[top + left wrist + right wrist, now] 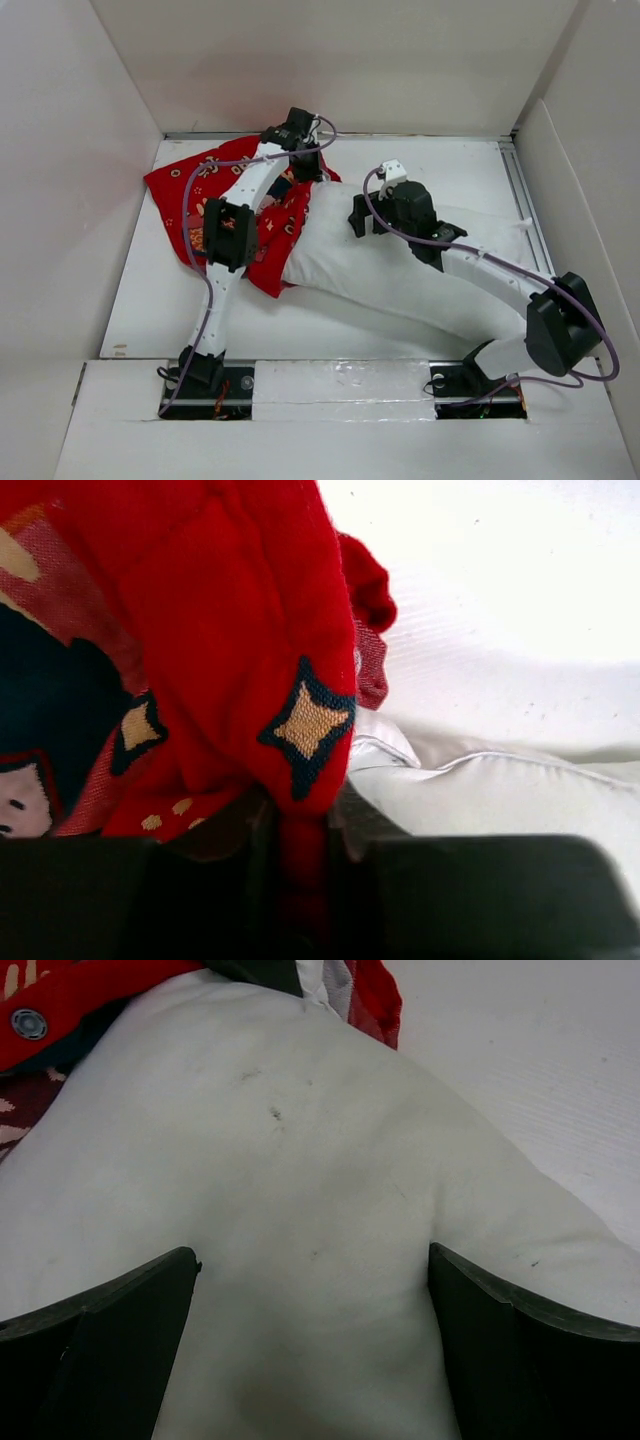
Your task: Put the pillow into the pillowcase
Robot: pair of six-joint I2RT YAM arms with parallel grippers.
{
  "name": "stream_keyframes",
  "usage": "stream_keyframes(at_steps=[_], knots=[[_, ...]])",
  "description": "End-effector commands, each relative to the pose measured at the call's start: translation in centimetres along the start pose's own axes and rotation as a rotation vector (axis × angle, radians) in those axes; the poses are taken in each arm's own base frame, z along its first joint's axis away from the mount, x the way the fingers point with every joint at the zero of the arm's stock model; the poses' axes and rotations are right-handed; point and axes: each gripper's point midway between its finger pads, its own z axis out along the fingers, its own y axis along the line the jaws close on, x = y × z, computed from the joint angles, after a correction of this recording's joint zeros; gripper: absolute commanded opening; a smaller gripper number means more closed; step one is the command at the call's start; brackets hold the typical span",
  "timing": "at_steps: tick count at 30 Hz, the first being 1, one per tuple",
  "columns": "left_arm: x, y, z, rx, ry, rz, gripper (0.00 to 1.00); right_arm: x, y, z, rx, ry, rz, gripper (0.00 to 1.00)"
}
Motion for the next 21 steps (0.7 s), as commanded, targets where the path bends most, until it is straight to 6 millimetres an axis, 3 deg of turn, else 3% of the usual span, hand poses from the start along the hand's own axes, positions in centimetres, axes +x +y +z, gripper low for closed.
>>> stream_keyframes(at_steps=[1,5,7,9,13,16,18,19,21], knots=[[-0.6,-2.7,-1.7,0.053,-0.037,0.038,0.07,0.2,3.7,-0.4,-0.115,-0.011,-0.019,1.0],[-2.6,-3.3,-5.1,-0.002,-0.125,0.043,0.02,-1.0,3.4,-0.8,-0.063,-0.07,-0.032,1.0],[-3.7,-4.3,-8.9,-0.012,-0.199,0.046,0.02,-1.4,3.0,-1.4,-0.03,-0.106,-0.04,1.0],[-4.8,-5.3,-12.9,0.005,-0.271,0.053,0.02,-3.7,3.3,-2.8,-0.032,-0.199,-0.038,1.0],[-3.8,-8.8,-18.2,0.046,-0.335,0.129,0.03,-7.3,2.3,-5.4,0.022,-0.34,-0.036,1.0],[-2.4,-11.1,-20.5,0.082,-0.359,0.193,0.03,-9.6,1.5,-5.6,0.063,-0.394,-0.063,1.0],[-1.7,-11.6,-20.9,0.098,-0.354,0.202,0.02,-9.9,1.0,-4.8,0.08,-0.381,-0.072,1.0],[-1.4,-12.2,-21.4,0.111,-0.357,0.212,0.02,-9.1,0.9,-4.0,0.086,-0.355,-0.088,1.0],[-0.7,-12.2,-21.1,0.102,-0.344,0.217,0.0,-9.2,1.3,-3.9,0.063,-0.367,-0.089,1.0]])
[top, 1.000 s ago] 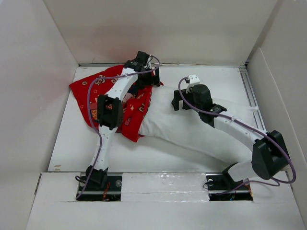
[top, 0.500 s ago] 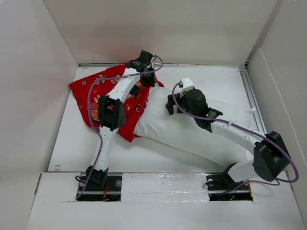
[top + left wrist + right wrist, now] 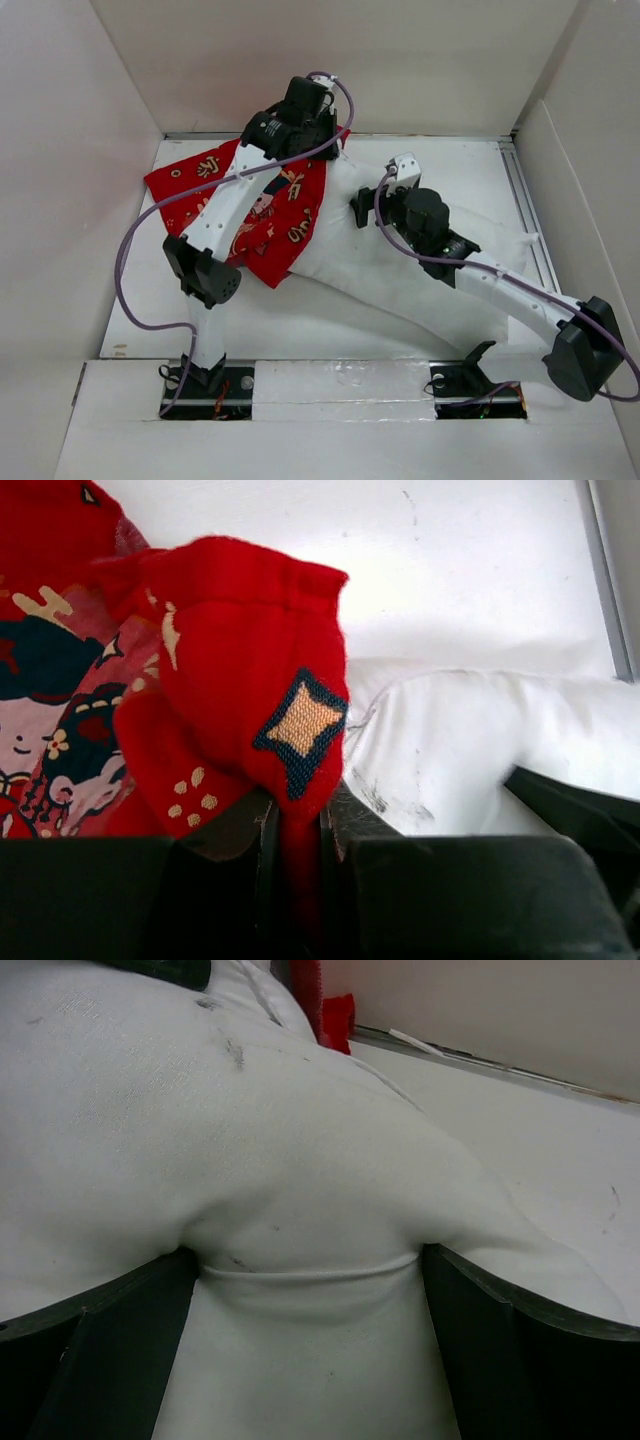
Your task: Put the pillow into the pillowcase
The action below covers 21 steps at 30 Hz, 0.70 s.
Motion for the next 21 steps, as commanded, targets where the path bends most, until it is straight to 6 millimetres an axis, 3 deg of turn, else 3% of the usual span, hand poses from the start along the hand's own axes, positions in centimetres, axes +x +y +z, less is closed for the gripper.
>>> stream_keyframes(at_steps=[1,4,7,9,11,13,14,15,16,17,18,21], knots=[[-0.5,-1.1,-2.1,0.028,-0.043,0.017,0.0,-2.1,0.2,0.7,-0.035,-0.1,-0.017,1.0],[-0.6,-2.1,-2.5,0.064,-0.063,0.025,0.0,-2.8,0.9,0.7,-0.114,-0.146,-0.022,1.0],[0.5,-2.8,-2.2,0.119,-0.033,0.027,0.0,-1.6,3.6,1.0,-0.303,-0.15,-0.028,1.0],[2.0,-3.8,-1.5,0.14,0.0,0.042,0.0,-2.4,5.2,0.6,-0.399,-0.225,-0.014,1.0],[2.1,-3.9,-1.5,0.125,-0.006,0.059,0.0,-1.8,7.3,-0.8,-0.537,-0.248,-0.014,0.93],[3.2,-3.4,-0.6,0.08,0.018,0.067,0.03,-1.9,7.8,-0.9,-0.566,-0.259,-0.007,0.74],[3.5,-3.0,-0.3,0.062,0.024,0.055,0.13,-1.9,8.2,-1.0,-0.575,-0.258,-0.007,0.55],[3.6,-2.7,0.1,0.045,0.022,0.041,0.19,-0.9,8.0,-0.2,-0.558,-0.218,0.0,0.44],[4.1,-1.6,0.3,-0.009,0.023,0.032,0.28,-0.2,7.7,0.2,-0.541,-0.195,0.004,0.16],[3.8,-1.3,0.2,-0.026,0.001,0.023,0.34,0.1,7.4,0.8,-0.515,-0.179,0.009,0.0],[3.7,-0.9,0.6,-0.051,-0.012,0.012,0.43,1.4,7.1,1.1,-0.498,-0.134,0.023,0.0],[3.7,0.8,0.8,-0.134,-0.041,0.003,0.46,3.3,6.1,1.6,-0.442,-0.091,0.03,0.0]])
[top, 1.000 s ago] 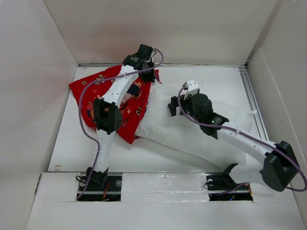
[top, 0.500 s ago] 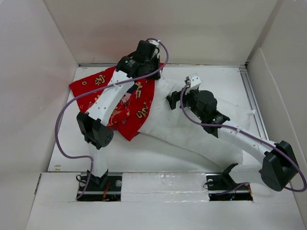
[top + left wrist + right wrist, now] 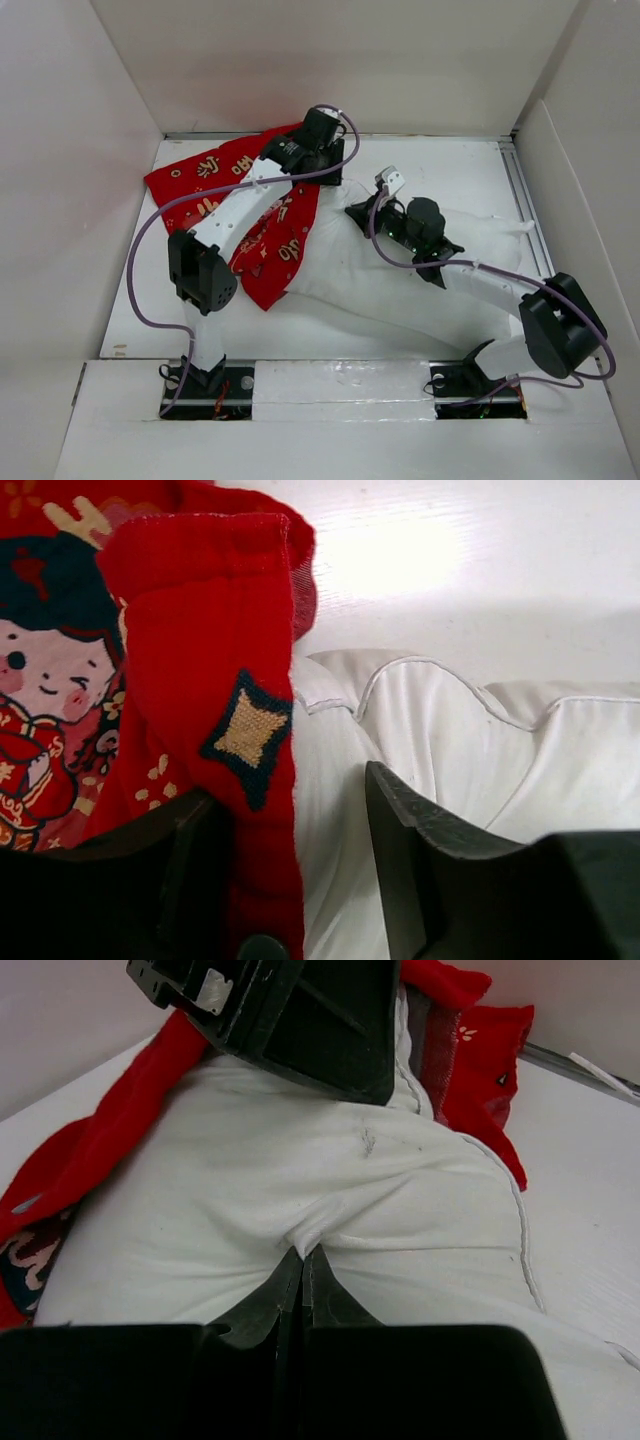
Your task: Put the pillow into the pillowcase
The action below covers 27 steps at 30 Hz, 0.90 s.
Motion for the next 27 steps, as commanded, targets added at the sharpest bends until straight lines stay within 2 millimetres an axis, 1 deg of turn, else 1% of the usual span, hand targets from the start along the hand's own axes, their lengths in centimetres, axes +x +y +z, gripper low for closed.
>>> stream_keyframes(at_steps=[1,2,3,4,5,6,7,8,9,11,12,13,14,15,16,17,18,19,21,22,23,24,26,27], knots=[[-2.3,-0.9,-3.0,-0.003,-0.122,-0.043,0.41,-0.6,1.0,0.2,-0.022,-0.035,0.024,0.0],[-2.3,-0.3,-2.0,-0.044,-0.123,-0.051,0.29,0.0,0.7,0.0,-0.01,-0.024,0.028,0.0],[-2.1,0.0,-1.8,-0.066,-0.116,-0.049,0.23,0.7,0.8,-0.5,-0.009,-0.016,0.029,0.0],[-1.9,0.4,-1.6,-0.089,-0.105,-0.055,0.17,1.3,1.1,-0.7,-0.008,-0.009,0.04,0.0],[-1.8,0.7,-1.1,-0.109,-0.103,-0.053,0.13,1.2,1.2,-1.0,-0.008,-0.013,0.039,0.0],[-2.1,1.2,-1.0,-0.143,-0.111,-0.061,0.08,1.1,0.7,-1.3,0.023,-0.022,0.039,0.0],[-2.0,1.5,-1.3,-0.164,-0.11,-0.068,0.08,1.7,0.9,-1.4,0.029,-0.011,0.041,0.0],[-2.2,1.7,-1.1,-0.176,-0.117,-0.079,0.08,1.9,1.3,-1.5,0.033,0.002,0.043,0.0],[-2.4,2.0,-1.1,-0.195,-0.126,-0.079,0.08,1.9,0.8,-1.5,0.058,-0.001,0.043,0.0],[-2.8,2.1,-1.8,-0.199,-0.141,-0.083,0.08,2.6,1.6,-1.4,0.048,0.02,0.045,0.0],[-2.9,2.3,-1.8,-0.208,-0.145,-0.083,0.09,3.1,1.5,-1.3,0.049,0.032,0.046,0.0],[-3.4,2.1,-2.5,-0.2,-0.163,-0.088,0.14,3.1,1.8,-1.2,0.048,0.033,0.046,0.0],[-3.7,2.1,-2.9,-0.196,-0.172,-0.091,0.21,3.7,1.9,-1.0,0.054,0.046,0.047,0.0],[-3.7,2.1,-2.9,-0.196,-0.172,-0.091,0.39,4.2,1.8,-0.9,0.056,0.058,0.048,0.0],[-4.0,1.9,-3.3,-0.18,-0.184,-0.085,0.45,4.2,1.7,-0.9,0.065,0.057,0.048,0.0],[-4.1,1.9,-3.3,-0.18,-0.185,-0.085,0.47,3.8,2.2,-0.7,0.054,0.049,0.055,0.0],[-4.1,1.9,-3.3,-0.18,-0.185,-0.085,0.49,3.8,2.2,-0.7,0.054,0.049,0.055,0.0],[-4.3,2.0,-3.8,-0.185,-0.196,-0.088,0.51,3.9,2.6,-0.7,0.045,0.05,0.055,0.0],[-4.4,2.2,-3.8,-0.194,-0.201,-0.089,0.51,3.8,2.1,-0.7,0.072,0.046,0.054,0.0],[-4.4,2.2,-3.8,-0.194,-0.201,-0.089,0.51,3.9,2.5,-0.7,0.063,0.048,0.053,0.0],[-4.5,2.4,-3.8,-0.208,-0.207,-0.089,0.41,3.9,2.5,-0.7,0.063,0.048,0.053,0.0],[-4.5,2.6,-3.9,-0.218,-0.212,-0.09,0.33,3.9,2.5,-0.7,0.063,0.048,0.053,0.0],[-4.6,2.8,-3.9,-0.226,-0.216,-0.09,0.2,3.7,2.4,-0.8,0.072,0.047,0.053,0.0],[-4.8,3.2,-4.0,-0.251,-0.227,-0.092,0.13,4.2,2.4,-1.0,0.073,0.057,0.054,0.0]])
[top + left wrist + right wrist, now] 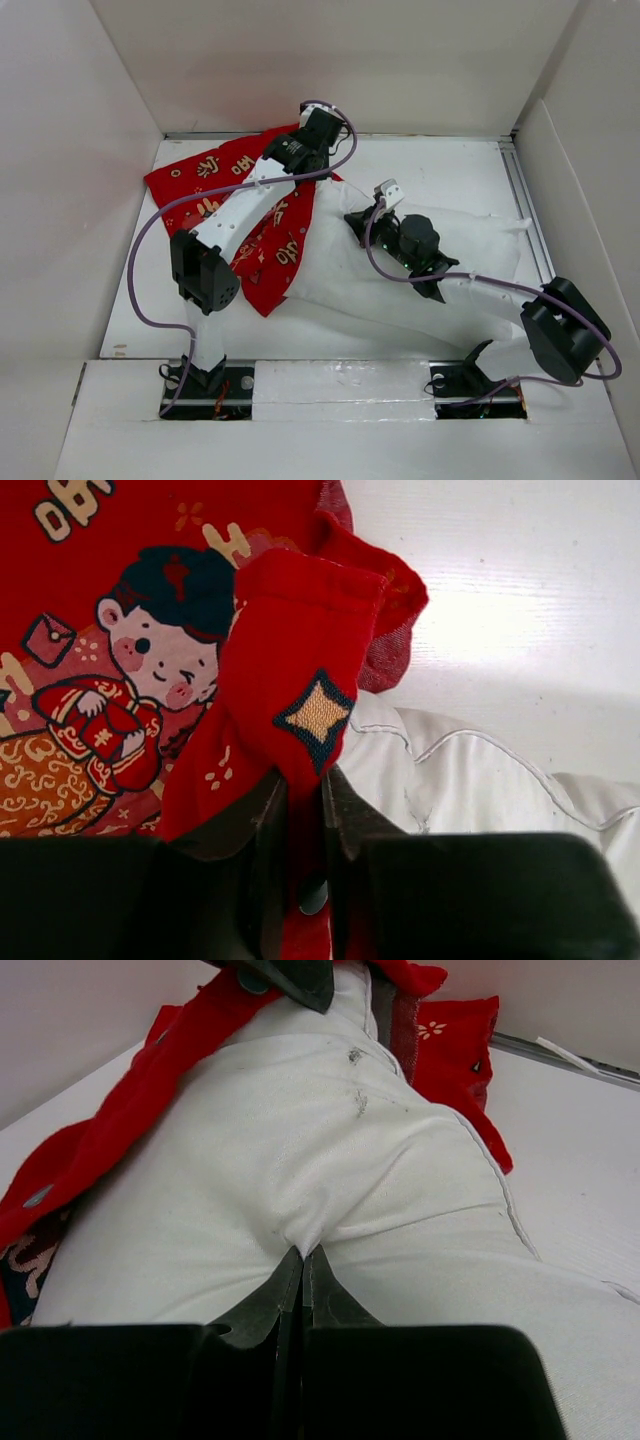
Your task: Put the pillow into the pillowcase
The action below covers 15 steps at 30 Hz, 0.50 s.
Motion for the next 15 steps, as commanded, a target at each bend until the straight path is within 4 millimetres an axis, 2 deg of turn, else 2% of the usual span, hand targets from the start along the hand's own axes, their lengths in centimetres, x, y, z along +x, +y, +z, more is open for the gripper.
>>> stream_keyframes(at_steps=[1,2,5,9,10,12,14,15], knots=[[-3.3,0.3,-2.7,0.0,-0.113,-0.045,0.11,2.7,1.3,-0.5,-0.036,0.08,0.023,0.0],[-3.1,0.4,-2.7,-0.004,-0.105,-0.041,0.09,2.2,1.4,-0.6,-0.038,0.068,0.023,0.0],[-3.0,0.6,-2.0,-0.038,-0.102,-0.042,0.0,2.5,1.7,-0.9,-0.046,0.078,0.023,0.0],[-3.4,0.5,-2.1,-0.037,-0.104,-0.043,0.0,2.7,1.5,-0.8,-0.035,0.087,0.022,0.0],[-3.7,0.2,-2.6,-0.017,-0.106,-0.048,0.0,3.1,1.3,-0.7,-0.025,0.096,0.022,0.0],[-4.2,-0.4,-3.2,0.02,-0.108,-0.055,0.0,2.0,1.7,-0.2,-0.027,0.072,0.021,0.0],[-4.7,-2.1,-4.4,0.114,-0.104,-0.033,0.05,2.0,1.7,0.1,-0.025,0.084,0.021,0.0],[-4.7,-3.1,-5.1,0.148,-0.108,-0.028,0.07,0.8,1.9,0.5,-0.029,0.059,0.021,0.0]])
